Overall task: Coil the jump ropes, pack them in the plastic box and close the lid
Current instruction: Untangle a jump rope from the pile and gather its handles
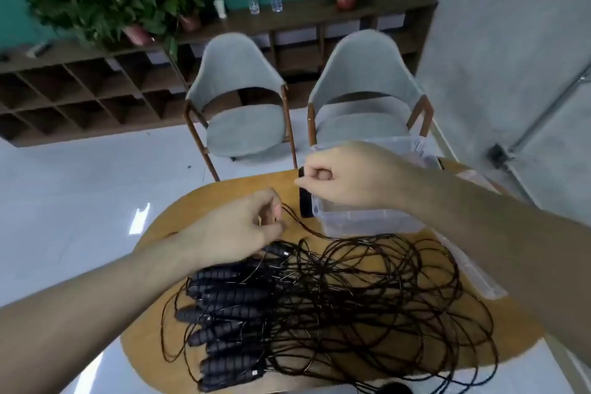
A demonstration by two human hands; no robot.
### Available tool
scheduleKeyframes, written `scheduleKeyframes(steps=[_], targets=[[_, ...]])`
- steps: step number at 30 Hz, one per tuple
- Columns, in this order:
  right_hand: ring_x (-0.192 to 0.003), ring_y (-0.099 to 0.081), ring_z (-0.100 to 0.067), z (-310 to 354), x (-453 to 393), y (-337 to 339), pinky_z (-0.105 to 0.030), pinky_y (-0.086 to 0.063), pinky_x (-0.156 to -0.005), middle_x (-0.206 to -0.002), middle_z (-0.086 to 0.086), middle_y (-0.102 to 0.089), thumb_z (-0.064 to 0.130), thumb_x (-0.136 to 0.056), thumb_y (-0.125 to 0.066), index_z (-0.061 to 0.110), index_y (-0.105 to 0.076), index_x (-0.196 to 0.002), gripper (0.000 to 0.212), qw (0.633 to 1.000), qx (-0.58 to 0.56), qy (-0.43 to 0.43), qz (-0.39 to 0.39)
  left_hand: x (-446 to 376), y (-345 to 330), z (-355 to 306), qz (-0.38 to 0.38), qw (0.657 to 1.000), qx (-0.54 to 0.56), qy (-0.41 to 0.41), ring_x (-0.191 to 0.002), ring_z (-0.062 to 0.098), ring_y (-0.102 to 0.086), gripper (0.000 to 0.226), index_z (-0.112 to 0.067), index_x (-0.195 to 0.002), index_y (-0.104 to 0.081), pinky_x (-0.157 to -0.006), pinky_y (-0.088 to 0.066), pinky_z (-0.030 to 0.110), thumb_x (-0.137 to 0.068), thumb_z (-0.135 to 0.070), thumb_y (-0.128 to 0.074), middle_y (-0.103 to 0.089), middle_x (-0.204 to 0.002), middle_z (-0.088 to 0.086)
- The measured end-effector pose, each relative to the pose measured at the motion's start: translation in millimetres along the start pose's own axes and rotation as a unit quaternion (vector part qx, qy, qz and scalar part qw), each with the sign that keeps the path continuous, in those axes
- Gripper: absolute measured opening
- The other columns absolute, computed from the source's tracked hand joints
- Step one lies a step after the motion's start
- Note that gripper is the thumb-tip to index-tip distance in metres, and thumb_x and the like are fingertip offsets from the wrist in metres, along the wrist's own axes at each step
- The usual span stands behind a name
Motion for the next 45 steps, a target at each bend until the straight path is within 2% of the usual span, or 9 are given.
scheduleKeyframes(steps=[4, 12, 17, 19, 23, 31, 36, 41, 45], targets=[[-0.059, -0.051, -0.007, -10, -1, -70, -0.026, -0.042, -0.058, -0.065, 0.004, -0.059, 0.045, -0.099, -0.051, 0.027, -0.056, -0.077, 0.029, 0.999, -0.013, 0.012, 0.028, -6, -47, 36, 0.016, 0.999, -0.015, 0.023, -0.05, 0.0, -0.047, 0.019, -0.028, -0.094, -0.049, -0.053, -0.039, 0.022, -0.096, -0.042, -0.062, -0.06, -0.07, -0.007], [-0.067, -0.057, -0.008, -19, -12, -218, -0.034, -0.05, -0.063, -0.069, 0.008, -0.063, 0.05, -0.095, -0.053, 0.03, -0.057, -0.073, 0.03, 0.999, -0.029, 0.03, 0.006, -19, -112, 148, -0.056, 0.998, -0.029, -0.015, -0.046, 0.002, -0.046, 0.016, -0.026, -0.094, -0.053, -0.048, -0.037, 0.016, -0.095, -0.035, -0.065, -0.062, -0.075, -0.011], [-0.068, -0.057, -0.008, -10, 4, -285, -0.035, -0.05, -0.064, -0.069, 0.009, -0.061, 0.05, -0.095, -0.053, 0.027, -0.06, -0.074, 0.032, 0.999, -0.022, 0.022, -0.029, 1, -153, 202, -0.083, 0.983, -0.139, -0.087, -0.08, 0.014, -0.057, 0.034, -0.029, -0.111, -0.053, -0.071, -0.048, 0.025, -0.086, -0.049, -0.065, -0.06, -0.107, -0.007], [-0.066, -0.056, -0.009, -2, 23, -303, -0.033, -0.048, -0.061, -0.07, 0.008, -0.061, 0.05, -0.096, -0.054, 0.027, -0.06, -0.073, 0.032, 0.999, -0.029, 0.009, -0.04, 17, -171, 216, -0.093, 0.976, -0.167, -0.103, -0.096, 0.011, -0.051, 0.043, -0.026, -0.121, -0.052, -0.079, -0.041, 0.015, -0.087, -0.047, -0.068, -0.057, -0.117, -0.007], [-0.064, -0.056, -0.01, 22, 74, -324, -0.031, -0.049, -0.062, -0.072, 0.007, -0.064, 0.049, -0.096, -0.055, 0.027, -0.061, -0.073, 0.032, 0.995, -0.037, -0.017, -0.09, 57, -206, 233, -0.141, 0.947, -0.243, -0.154, -0.125, 0.012, -0.044, 0.059, -0.022, -0.134, -0.048, -0.102, -0.034, 0.024, -0.084, -0.041, -0.071, -0.053, -0.133, -0.006], [-0.072, -0.059, -0.006, 59, 143, -338, -0.024, -0.048, -0.064, -0.081, 0.009, -0.066, 0.042, -0.097, -0.057, 0.029, -0.06, -0.087, 0.017, 0.99, -0.002, -0.053, -0.132, 114, -236, 231, -0.219, 0.923, -0.29, -0.126, -0.136, 0.018, -0.045, 0.065, -0.025, -0.146, -0.04, -0.109, -0.039, 0.034, -0.088, -0.034, -0.068, -0.046, -0.15, -0.003], [-0.074, -0.059, -0.004, 53, 152, -338, -0.022, -0.048, -0.064, -0.084, 0.01, -0.066, 0.04, -0.097, -0.058, 0.033, -0.059, -0.091, 0.009, 0.989, -0.012, -0.065, -0.135, 91, -240, 222, -0.227, 0.907, -0.325, -0.139, -0.139, 0.019, -0.04, 0.064, -0.024, -0.146, -0.039, -0.112, -0.038, 0.038, -0.088, -0.031, -0.066, -0.045, -0.15, -0.002], [-0.075, -0.06, -0.007, 32, 143, -340, -0.026, -0.05, -0.068, -0.081, 0.008, -0.066, 0.037, -0.096, -0.058, 0.034, -0.059, -0.091, 0.006, 0.991, -0.021, -0.067, -0.11, 50, -231, 231, -0.181, 0.868, -0.456, -0.076, -0.152, 0.024, -0.018, 0.085, -0.024, -0.155, -0.022, -0.124, -0.015, 0.051, -0.086, -0.046, -0.067, -0.025, -0.164, 0.003], [-0.076, -0.061, -0.006, 17, 130, -344, -0.026, -0.052, -0.069, -0.084, 0.008, -0.066, 0.036, -0.097, -0.056, 0.035, -0.06, -0.093, 0.006, 0.993, -0.029, -0.068, -0.091, 31, -228, 240, -0.141, 0.863, -0.483, -0.046, -0.143, 0.025, -0.032, 0.094, -0.027, -0.156, -0.017, -0.117, -0.025, 0.056, -0.082, -0.059, -0.065, -0.035, -0.154, 0.001]])
Point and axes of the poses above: each hand's wrist, its own x-axis away from the middle knuckle, its own y-axis out of the back of the hand, z = x × y, the point moved 1 cm from there along -x, towards the middle knuckle
